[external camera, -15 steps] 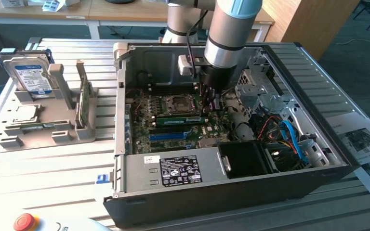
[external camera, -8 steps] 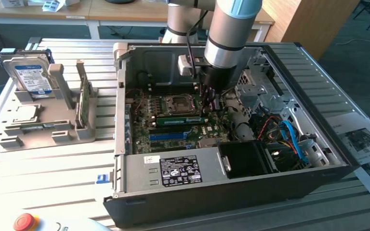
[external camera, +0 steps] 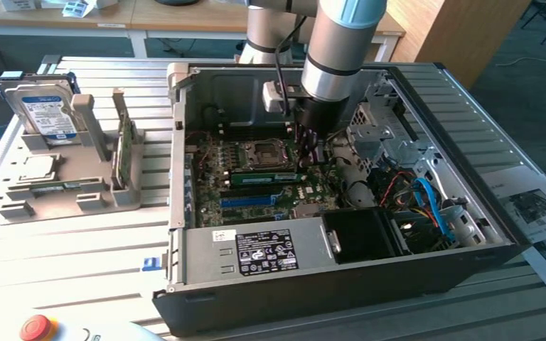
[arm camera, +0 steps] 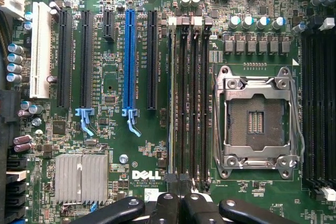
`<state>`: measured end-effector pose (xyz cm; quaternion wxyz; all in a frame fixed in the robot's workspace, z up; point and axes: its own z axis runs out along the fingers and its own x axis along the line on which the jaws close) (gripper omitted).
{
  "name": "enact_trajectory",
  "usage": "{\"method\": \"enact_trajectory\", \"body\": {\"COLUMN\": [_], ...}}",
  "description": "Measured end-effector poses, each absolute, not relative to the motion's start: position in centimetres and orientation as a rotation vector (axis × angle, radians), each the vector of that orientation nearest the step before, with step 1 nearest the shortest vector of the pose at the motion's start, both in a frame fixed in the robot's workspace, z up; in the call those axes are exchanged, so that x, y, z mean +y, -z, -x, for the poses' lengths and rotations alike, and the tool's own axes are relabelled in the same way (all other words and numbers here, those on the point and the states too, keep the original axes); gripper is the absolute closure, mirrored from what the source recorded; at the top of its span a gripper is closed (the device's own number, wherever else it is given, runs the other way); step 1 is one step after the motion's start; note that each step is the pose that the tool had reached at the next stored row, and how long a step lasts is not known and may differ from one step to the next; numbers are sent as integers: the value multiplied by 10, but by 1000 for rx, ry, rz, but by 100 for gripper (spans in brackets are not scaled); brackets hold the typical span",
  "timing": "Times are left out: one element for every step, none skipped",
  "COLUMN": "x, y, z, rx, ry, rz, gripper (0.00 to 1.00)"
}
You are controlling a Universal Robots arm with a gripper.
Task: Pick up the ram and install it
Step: 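Press down the ram until it locks into place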
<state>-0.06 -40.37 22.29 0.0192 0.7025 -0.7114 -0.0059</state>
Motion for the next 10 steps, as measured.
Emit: {"method": "enact_trajectory", "body": {"x": [-404, -404, -404, -404, -404, -404, -404, -404, -404, -404], "y": [-223, -223, -224, -227, -231, -231, -231, -231, -231, -231], "z": [1, 1, 1, 1, 1, 1, 1, 1, 1, 1], "rx": [-2208, -2208, -2209, -2208, -2208, -2208, -2208, -2208, -2208, -2208], "ry": [18, 18, 20, 19, 20, 20, 20, 20, 20, 20], "rz": [-2180, -2180, -2181, -2180, -2180, -2180, -2180, -2180, -2180, -2180], "gripper": [90, 90, 90, 90, 90, 90, 90, 90, 90, 90]}}
